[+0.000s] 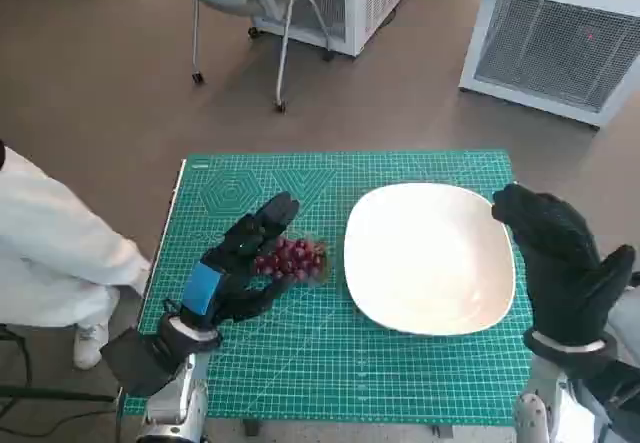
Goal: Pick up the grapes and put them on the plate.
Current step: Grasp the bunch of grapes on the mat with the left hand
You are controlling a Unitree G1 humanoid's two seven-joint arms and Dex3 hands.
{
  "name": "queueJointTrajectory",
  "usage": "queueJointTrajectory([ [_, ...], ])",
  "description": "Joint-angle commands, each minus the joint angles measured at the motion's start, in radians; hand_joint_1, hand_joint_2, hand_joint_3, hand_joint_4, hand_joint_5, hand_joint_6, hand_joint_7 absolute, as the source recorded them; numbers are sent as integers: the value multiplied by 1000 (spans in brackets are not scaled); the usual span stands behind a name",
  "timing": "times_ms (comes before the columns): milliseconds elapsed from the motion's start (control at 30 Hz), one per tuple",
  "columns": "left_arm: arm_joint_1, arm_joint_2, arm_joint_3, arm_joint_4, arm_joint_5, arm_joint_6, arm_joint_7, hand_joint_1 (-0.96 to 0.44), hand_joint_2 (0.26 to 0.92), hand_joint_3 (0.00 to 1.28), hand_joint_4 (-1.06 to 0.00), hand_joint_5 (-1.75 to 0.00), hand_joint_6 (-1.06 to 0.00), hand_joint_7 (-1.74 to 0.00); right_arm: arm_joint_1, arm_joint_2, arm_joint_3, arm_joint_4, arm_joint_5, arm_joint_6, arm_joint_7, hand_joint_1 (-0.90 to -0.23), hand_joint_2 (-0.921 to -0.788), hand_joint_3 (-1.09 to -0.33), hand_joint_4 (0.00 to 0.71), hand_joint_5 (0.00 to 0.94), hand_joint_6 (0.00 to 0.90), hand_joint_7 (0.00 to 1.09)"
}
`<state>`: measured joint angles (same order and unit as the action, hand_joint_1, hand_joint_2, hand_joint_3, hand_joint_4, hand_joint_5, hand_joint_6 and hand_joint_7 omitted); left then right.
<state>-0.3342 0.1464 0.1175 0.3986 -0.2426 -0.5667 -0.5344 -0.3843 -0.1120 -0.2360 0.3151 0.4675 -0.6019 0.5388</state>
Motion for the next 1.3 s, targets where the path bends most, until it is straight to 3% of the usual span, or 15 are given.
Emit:
queueJointTrajectory([
  [33, 17, 2, -8, -11, -9, 1, -6, -414, 921, 222, -250, 0, -352, 0, 11, 0, 0, 12, -6, 2, 5, -406, -921, -571, 496, 357, 216, 841],
  [1300, 33, 5, -15, -66, -8, 36, 10, -422, 921, 169, -224, 0, -323, 0, 23, 3, 5, 0, -5, 4, 1, -409, -921, -574, 490, 367, 209, 852],
])
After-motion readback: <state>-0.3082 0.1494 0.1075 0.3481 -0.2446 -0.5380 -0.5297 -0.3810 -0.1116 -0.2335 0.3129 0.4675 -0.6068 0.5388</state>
